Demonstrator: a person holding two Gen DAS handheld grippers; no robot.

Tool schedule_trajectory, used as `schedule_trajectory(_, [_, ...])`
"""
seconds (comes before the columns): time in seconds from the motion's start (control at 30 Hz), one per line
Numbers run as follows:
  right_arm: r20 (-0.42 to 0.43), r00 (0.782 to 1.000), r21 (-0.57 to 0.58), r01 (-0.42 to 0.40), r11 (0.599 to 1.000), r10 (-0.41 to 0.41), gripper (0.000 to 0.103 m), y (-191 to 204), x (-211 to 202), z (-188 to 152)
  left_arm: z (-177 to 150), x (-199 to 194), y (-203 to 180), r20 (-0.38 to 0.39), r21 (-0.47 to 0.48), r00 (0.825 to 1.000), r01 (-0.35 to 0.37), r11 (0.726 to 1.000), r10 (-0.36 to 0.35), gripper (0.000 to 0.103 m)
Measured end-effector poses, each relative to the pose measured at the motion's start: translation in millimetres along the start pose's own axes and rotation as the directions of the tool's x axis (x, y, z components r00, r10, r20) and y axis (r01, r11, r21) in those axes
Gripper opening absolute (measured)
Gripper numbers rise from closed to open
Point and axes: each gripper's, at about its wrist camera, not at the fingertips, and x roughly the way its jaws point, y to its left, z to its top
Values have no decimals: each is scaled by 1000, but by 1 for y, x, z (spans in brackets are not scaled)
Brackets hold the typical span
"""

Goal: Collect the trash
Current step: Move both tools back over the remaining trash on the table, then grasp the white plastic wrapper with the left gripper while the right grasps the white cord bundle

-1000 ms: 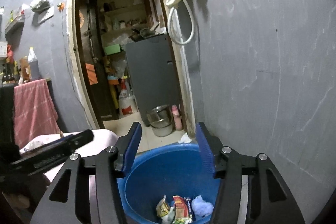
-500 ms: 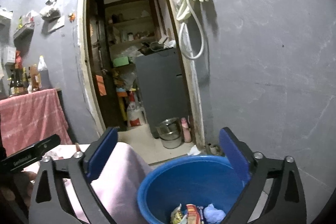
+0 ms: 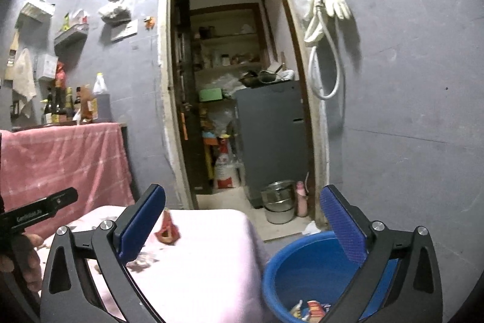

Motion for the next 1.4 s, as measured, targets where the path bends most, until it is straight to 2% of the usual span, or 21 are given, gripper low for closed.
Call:
schedule_trajectory(0.27, [-41, 997, -4, -58, 998, 58, 103, 37, 9, -9, -7, 0, 52, -49, -14, 996, -74, 997, 73, 96])
schedule_trajectory(0.47, [-81, 992, -4, -92, 996, 92, 103, 56, 23, -13, -10, 10, 69, -84, -7, 993, -83, 997, 82, 96])
schedule_trajectory(0.63, [-129, 983, 3, -131, 991, 130, 103, 65, 40, -16, -11, 28, 73, -136, 13, 989, -56, 998, 57, 96])
schedule_trajectory(0.77, [-196, 963, 24, -183, 983, 185, 103, 70, 57, -23, -10, 45, 80, -178, 4, 984, -14, 1000, 15, 96])
schedule_trajectory(0.83, [-220, 953, 18, -210, 977, 209, 99, 76, 65, -25, -8, 54, 81, -203, 4, 979, -6, 1000, 7, 96])
schedule_trajectory(0.97, [-273, 933, -2, -243, 970, 233, 87, 89, 79, -29, -4, 70, 81, -247, 10, 969, 8, 1000, -5, 96])
schedule_trajectory(1.13, [-377, 895, -37, -271, 962, 238, 82, 105, 100, -42, -4, 88, 84, -308, 6, 951, 20, 1000, -17, 96])
schedule_trajectory(1.27, [-434, 871, -64, -285, 956, 231, 68, 115, 111, -52, -4, 97, 84, -329, -13, 943, 53, 999, -54, 94])
schedule_trajectory(1.3, [-446, 864, -67, -291, 954, 232, 65, 116, 114, -54, -3, 99, 84, -332, -20, 941, 60, 998, -63, 91])
schedule_trajectory(1.4, [-492, 838, -45, -295, 955, 236, 65, 115, 121, -59, -1, 104, 86, -343, -55, 932, 101, 993, -114, 73])
